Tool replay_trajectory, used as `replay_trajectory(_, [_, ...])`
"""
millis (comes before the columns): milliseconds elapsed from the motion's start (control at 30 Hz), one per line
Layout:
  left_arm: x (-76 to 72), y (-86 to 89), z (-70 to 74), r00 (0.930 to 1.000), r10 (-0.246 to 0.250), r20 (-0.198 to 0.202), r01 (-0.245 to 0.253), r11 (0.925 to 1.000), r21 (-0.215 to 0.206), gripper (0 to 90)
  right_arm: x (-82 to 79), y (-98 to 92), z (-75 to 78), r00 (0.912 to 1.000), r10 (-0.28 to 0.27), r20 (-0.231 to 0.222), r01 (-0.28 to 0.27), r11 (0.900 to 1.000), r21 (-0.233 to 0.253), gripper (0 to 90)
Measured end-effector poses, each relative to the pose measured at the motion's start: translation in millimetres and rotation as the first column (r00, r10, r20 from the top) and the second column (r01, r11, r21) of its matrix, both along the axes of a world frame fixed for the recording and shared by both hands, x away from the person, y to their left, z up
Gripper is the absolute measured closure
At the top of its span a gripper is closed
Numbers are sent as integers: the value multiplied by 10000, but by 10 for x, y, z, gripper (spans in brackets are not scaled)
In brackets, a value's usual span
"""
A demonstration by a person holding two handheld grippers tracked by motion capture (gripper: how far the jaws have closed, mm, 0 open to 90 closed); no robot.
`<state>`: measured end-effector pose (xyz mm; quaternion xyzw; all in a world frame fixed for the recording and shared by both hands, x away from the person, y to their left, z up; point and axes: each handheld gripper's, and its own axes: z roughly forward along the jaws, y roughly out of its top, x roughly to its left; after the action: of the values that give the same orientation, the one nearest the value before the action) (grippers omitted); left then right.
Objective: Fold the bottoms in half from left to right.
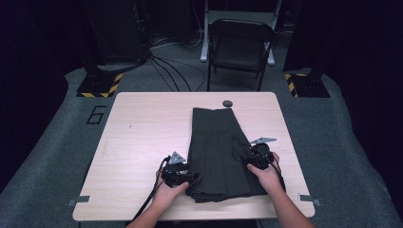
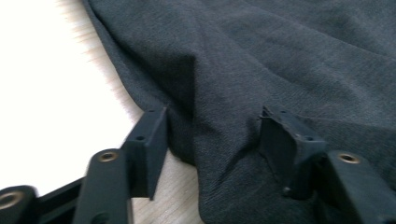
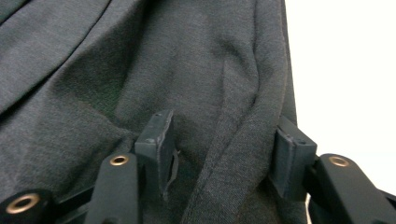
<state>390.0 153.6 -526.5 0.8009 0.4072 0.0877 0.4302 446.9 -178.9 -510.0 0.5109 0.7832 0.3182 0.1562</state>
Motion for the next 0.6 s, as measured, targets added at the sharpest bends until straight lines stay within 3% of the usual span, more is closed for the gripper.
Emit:
replay_trajectory(33, [0,-7,-6,9999,-90,56,90,10000,-33,487,-4,9,1,10000,55,-9,-55,10000,74,513])
replay_trajectory(200, [-2,-18,-5,9995,-260,-155,258,9996,-139,569,-16,28,4,9998,199,44,-199,9998,73,576])
replay_trajectory(233, [2,-17,-3,9994,-291,-167,288,9994,-169,629,-32,51,10,9994,346,24,-347,9993,147,679])
replay_trajectory(333, [9,-18,19,9995,-312,-46,312,9995,-53,742,-52,101,18,9982,572,196,-570,9983,-103,771])
replay_trajectory(533, [14,18,109,9987,-498,133,490,9975,517,828,-68,164,43,9974,712,113,-709,9972,-224,834])
replay_trajectory(600, [4,48,138,9991,-406,135,400,9982,457,832,-77,184,53,9973,730,42,-730,9973,-127,839])
